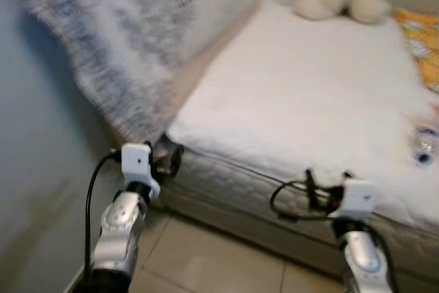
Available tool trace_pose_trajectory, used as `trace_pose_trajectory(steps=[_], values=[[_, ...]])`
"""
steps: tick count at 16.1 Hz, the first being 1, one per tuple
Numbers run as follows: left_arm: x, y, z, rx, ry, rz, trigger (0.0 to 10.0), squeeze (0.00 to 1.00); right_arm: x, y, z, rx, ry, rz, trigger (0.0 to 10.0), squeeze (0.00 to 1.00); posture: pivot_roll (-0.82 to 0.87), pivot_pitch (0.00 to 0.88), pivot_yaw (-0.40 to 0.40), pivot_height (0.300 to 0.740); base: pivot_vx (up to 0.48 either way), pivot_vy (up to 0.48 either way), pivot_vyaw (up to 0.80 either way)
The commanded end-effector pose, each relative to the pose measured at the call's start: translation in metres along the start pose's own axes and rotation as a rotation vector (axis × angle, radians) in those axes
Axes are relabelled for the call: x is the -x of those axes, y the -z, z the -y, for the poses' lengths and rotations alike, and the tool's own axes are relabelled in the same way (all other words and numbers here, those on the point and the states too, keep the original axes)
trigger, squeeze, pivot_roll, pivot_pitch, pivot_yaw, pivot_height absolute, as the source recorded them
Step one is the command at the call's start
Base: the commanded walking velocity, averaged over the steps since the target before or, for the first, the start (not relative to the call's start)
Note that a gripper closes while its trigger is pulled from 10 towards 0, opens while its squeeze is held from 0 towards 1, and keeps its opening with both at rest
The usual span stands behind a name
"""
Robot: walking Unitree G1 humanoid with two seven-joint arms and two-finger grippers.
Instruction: Clean up the room
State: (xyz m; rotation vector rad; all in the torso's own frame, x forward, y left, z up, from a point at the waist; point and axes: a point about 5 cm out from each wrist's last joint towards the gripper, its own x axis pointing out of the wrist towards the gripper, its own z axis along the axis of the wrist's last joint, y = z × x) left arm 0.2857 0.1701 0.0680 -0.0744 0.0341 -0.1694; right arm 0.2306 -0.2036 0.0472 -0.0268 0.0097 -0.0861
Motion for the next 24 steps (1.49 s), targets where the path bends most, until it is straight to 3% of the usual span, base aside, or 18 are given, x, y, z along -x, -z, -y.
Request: trace_pose_trajectory(steps=[1,2,3,9,12,13,24], values=[[-0.006,-0.017,-0.001,-0.022,-0.012,0.073,10.0,0.0,-0.003,-0.016,0.008,0.024,0.037,0.084,10.0,0.0,-0.12,0.0,0.027,0.74,0.0,0.0,-0.73],[-0.009,-0.03,0.003,-0.066,0.023,0.111,10.0,0.0,-0.006,-0.026,0.012,0.008,0.067,0.121,10.0,0.0,-0.12,0.0,0.026,0.74,0.0,0.0,-0.74],[-0.014,-0.038,0.007,-0.059,0.047,0.115,10.0,0.0,-0.009,-0.028,0.015,-0.081,0.107,0.087,10.0,0.0,-0.12,0.0,0.027,0.74,0.0,0.0,-0.73],[-0.016,-0.025,0.004,-0.032,0.003,0.035,10.0,0.0,-0.01,-0.016,0.024,-0.246,0.247,-0.028,10.0,0.0,-0.13,0.0,0.031,0.74,0.0,0.0,0.0],[-0.014,-0.015,-0.002,-0.008,-0.058,-0.02,10.0,0.0,-0.015,-0.022,0.026,-0.141,0.234,-0.029,10.0,0.0,-0.13,0.0,0.031,0.74,0.0,0.0,0.0],[-0.013,-0.012,0.0,-0.009,-0.054,-0.024,10.0,0.0,-0.018,-0.022,0.026,-0.051,0.221,-0.05,10.0,0.0,-0.13,0.0,0.026,0.74,0.0,0.0,0.0],[-0.019,-0.014,0.017,-0.021,0.054,-0.009,10.0,0.0,-0.016,-0.021,0.016,-0.006,0.135,-0.073,10.0,0.0,-0.16,0.0,0.032,0.74,0.0,-0.434,0.0]])
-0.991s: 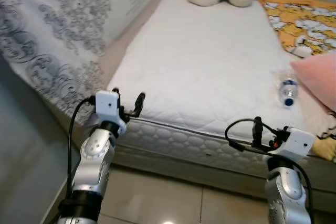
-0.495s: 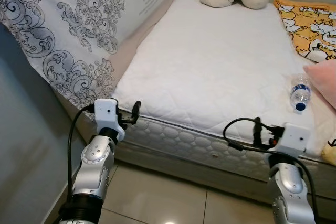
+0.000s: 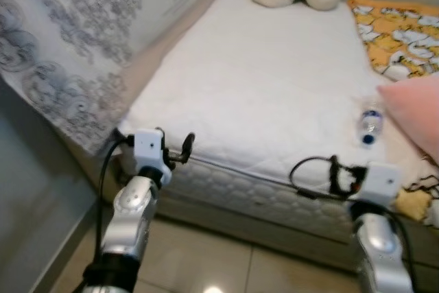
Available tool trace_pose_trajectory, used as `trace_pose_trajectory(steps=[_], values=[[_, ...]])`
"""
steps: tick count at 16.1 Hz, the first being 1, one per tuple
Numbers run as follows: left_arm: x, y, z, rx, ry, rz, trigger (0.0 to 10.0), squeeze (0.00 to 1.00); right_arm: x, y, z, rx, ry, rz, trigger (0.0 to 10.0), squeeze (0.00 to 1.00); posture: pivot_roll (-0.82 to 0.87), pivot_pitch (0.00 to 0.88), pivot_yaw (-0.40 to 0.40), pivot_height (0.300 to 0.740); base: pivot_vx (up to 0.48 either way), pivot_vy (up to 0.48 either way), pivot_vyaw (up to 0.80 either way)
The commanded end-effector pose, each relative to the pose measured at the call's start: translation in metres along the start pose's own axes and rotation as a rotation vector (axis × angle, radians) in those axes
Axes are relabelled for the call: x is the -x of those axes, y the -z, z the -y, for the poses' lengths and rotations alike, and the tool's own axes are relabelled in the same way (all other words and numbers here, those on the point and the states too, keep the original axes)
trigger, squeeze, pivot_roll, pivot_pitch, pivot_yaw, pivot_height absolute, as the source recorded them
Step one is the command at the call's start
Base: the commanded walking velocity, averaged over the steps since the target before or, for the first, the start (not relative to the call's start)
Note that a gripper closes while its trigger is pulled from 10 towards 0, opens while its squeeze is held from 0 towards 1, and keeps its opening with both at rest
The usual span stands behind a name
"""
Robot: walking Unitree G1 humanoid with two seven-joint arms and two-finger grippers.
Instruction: Clean up the room
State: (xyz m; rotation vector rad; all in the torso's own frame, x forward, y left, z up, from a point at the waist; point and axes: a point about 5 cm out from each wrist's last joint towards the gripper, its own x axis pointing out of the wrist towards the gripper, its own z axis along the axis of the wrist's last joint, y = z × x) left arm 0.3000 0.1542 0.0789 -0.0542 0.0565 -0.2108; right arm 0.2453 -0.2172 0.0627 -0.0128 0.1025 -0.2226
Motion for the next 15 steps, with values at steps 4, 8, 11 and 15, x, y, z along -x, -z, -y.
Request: trace_pose_trajectory(steps=[4,8,11,15], values=[[-0.006,-0.0032,0.0062,-0.015,0.049,0.024,10.0,0.0,-0.0002,-0.0043,0.0017,0.009,-0.015,0.016,10.0,0.0,-0.16,0.0,0.038,0.74,0.0,-0.353,-0.13],[-0.0072,-0.003,0.0077,0.008,0.074,0.02,10.0,0.0,0.0001,-0.0042,0.0001,0.009,-0.032,0.024,10.0,0.0,-0.16,0.0,0.039,0.74,0.0,0.24,-0.53],[-0.0103,-0.0048,0.0062,-0.025,0.072,0.025,10.0,0.0,0.0004,-0.0013,0.0003,0.02,-0.038,0.019,10.0,0.0,-0.16,0.0,0.038,0.74,0.0,0.32,-0.53],[-0.0119,-0.0043,0.0062,-0.047,0.04,0.019,10.0,0.0,0.0012,0.0004,0.0016,0.025,-0.033,0.014,10.0,0.0,-0.16,0.0,0.037,0.732,0.0,0.0,-0.24]])
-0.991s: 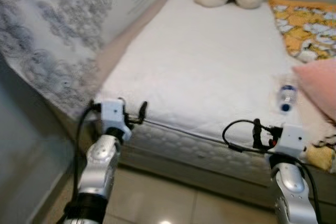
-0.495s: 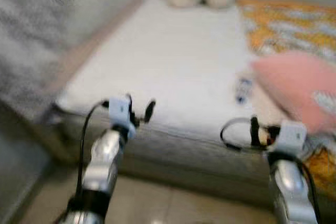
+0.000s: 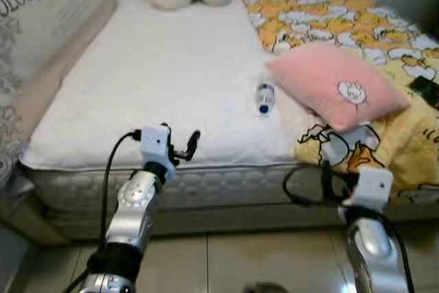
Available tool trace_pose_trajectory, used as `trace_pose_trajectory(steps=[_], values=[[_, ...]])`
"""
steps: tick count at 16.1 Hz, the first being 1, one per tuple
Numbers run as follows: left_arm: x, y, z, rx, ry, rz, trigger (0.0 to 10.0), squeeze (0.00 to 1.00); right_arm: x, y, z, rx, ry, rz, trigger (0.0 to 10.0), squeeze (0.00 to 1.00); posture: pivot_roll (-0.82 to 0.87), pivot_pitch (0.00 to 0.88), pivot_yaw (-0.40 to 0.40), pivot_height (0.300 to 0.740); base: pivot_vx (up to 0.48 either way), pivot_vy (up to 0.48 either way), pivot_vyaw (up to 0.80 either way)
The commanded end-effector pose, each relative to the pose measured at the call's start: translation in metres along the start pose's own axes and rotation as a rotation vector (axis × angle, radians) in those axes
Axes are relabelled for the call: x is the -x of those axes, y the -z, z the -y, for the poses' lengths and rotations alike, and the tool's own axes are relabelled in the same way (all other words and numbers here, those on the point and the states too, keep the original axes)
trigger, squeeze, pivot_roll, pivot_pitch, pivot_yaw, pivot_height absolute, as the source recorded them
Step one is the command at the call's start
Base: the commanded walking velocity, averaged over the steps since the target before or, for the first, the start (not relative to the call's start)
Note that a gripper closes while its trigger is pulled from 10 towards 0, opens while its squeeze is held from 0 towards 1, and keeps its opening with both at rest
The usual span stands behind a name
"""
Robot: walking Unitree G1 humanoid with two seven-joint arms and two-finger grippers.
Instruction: Clean up the room
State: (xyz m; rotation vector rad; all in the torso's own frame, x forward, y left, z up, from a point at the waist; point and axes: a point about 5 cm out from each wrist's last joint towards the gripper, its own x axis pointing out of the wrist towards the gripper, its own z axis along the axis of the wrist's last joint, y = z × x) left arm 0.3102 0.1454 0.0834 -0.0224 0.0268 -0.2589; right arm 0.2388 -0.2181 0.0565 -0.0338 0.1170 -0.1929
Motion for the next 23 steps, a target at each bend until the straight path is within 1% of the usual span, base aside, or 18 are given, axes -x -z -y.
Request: trace_pose_trajectory(steps=[1,4,12,13,14,16,17,18,19,20,21,23], values=[[-0.001,-0.001,0.002,0.013,0.007,0.011,10.0,0.0,-0.004,-0.007,-0.001,0.004,-0.009,0.029,10.0,0.0,-0.16,0.0,0.037,0.732,0.266,-0.311,0.0],[-0.005,-0.004,0.01,0.011,0.038,0.029,10.0,0.0,-0.004,-0.007,-0.001,0.008,-0.008,0.033,10.0,0.0,-0.17,0.0,0.043,0.732,0.304,-0.369,0.0],[-0.006,-0.006,0.012,0.015,0.052,0.034,10.0,0.0,-0.003,-0.007,-0.001,0.008,0.001,0.036,10.0,0.0,-0.18,0.0,0.058,0.732,0.303,-0.369,0.0],[-0.007,-0.007,0.012,0.015,0.05,0.038,10.0,0.0,-0.004,-0.009,-0.001,0.015,-0.003,0.043,10.0,0.0,-0.18,0.0,0.058,0.732,0.311,-0.364,0.0],[-0.007,-0.007,0.012,0.016,0.051,0.041,10.0,0.0,-0.005,-0.018,-0.004,0.04,-0.021,0.081,10.0,0.0,-0.18,0.0,0.059,0.732,0.307,-0.364,0.0],[-0.007,-0.008,0.012,0.016,0.049,0.042,10.0,0.0,-0.006,-0.026,-0.008,0.059,-0.037,0.115,10.0,0.0,-0.18,0.0,0.06,0.732,0.304,-0.368,0.0],[-0.008,-0.009,0.011,0.016,0.041,0.045,10.0,0.0,-0.008,-0.037,-0.013,0.063,-0.048,0.153,10.0,0.0,-0.19,0.0,0.06,0.732,0.307,-0.368,0.0],[-0.01,-0.01,0.01,0.025,0.029,0.047,10.0,0.0,-0.01,-0.043,-0.014,0.053,-0.051,0.168,10.0,0.0,-0.19,0.0,0.06,0.732,0.304,-0.368,0.0],[-0.014,-0.012,0.008,0.036,0.01,0.046,10.0,0.0,-0.01,-0.043,-0.014,0.04,-0.059,0.158,10.0,0.0,-0.19,0.0,0.058,0.732,0.322,-0.352,0.0],[-0.015,-0.013,0.008,0.035,0.007,0.047,10.0,0.0,-0.009,-0.042,-0.014,0.039,-0.067,0.151,10.0,0.0,-0.19,0.0,0.057,0.732,0.322,-0.352,0.0],[-0.02,-0.015,0.004,0.058,-0.022,0.046,10.0,0.0,-0.008,-0.041,-0.016,0.036,-0.089,0.142,10.0,0.0,-0.2,0.0,0.056,0.732,0.322,-0.352,0.0],[-0.023,-0.017,0.002,0.064,-0.038,0.044,10.0,0.0,-0.006,-0.041,-0.018,0.044,-0.105,0.139,10.0,0.0,-0.2,0.0,0.057,0.732,0.373,-0.296,0.0]])
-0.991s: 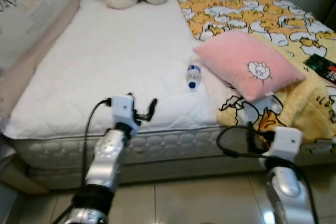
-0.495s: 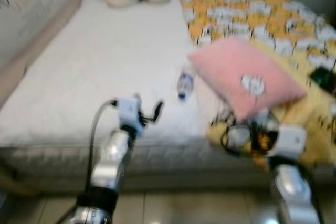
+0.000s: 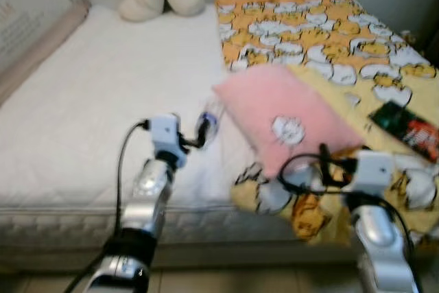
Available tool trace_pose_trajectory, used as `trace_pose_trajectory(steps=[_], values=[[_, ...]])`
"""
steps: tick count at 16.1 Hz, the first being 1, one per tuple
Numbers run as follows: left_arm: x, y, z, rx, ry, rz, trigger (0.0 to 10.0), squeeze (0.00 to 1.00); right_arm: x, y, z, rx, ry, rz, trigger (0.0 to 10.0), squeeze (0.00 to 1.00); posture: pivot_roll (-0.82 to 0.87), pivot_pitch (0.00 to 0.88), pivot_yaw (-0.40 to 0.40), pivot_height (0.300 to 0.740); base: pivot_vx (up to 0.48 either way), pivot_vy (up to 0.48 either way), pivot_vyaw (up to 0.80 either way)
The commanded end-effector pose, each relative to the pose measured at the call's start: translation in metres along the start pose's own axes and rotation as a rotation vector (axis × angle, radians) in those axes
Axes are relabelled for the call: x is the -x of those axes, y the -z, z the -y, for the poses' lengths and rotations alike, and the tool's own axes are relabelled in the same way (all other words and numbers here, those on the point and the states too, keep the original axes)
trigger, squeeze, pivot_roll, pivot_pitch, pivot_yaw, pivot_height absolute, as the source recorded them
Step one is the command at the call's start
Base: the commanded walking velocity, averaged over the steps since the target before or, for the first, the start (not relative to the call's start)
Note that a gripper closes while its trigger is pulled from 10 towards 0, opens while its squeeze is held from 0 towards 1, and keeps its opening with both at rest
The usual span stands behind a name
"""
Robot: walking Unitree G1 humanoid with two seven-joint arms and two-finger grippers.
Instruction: Clean up the room
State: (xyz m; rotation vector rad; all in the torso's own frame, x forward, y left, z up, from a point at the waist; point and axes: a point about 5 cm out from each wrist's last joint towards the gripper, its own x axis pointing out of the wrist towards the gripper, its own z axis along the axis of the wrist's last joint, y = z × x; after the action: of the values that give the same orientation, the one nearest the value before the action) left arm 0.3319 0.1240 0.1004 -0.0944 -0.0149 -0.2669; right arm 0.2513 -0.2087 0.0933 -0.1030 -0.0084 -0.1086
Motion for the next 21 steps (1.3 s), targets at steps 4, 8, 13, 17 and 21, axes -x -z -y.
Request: trace_pose_trajectory(steps=[4,8,13,17,21], values=[[-0.004,0.0,-0.016,-0.042,-0.092,-0.035,10.0,0.0,0.003,-0.005,-0.01,0.0,-0.04,0.003,10.0,0.0,-0.22,0.0,0.064,0.732,0.48,0.0,0.0],[-0.005,-0.001,-0.01,-0.02,-0.041,-0.019,10.0,0.0,0.006,-0.005,-0.01,-0.007,-0.041,-0.003,10.0,0.0,-0.22,0.0,0.069,0.732,0.12,0.12,-0.38],[-0.008,-0.002,-0.013,-0.023,-0.048,-0.022,10.0,0.0,0.009,-0.001,-0.011,-0.012,-0.04,-0.019,10.0,0.0,-0.22,0.0,0.072,0.732,0.0,0.48,-0.77],[-0.008,0.0,-0.013,-0.088,-0.054,-0.04,10.0,0.0,0.011,0.002,-0.012,-0.017,-0.041,-0.03,10.0,0.0,-0.22,0.0,0.077,0.732,0.0,0.24,-0.38],[-0.011,0.001,-0.014,-0.121,-0.063,-0.066,10.0,0.0,0.012,0.003,-0.011,-0.016,-0.035,-0.03,10.0,0.0,-0.22,0.0,0.08,0.732,0.0,0.0,0.0]])
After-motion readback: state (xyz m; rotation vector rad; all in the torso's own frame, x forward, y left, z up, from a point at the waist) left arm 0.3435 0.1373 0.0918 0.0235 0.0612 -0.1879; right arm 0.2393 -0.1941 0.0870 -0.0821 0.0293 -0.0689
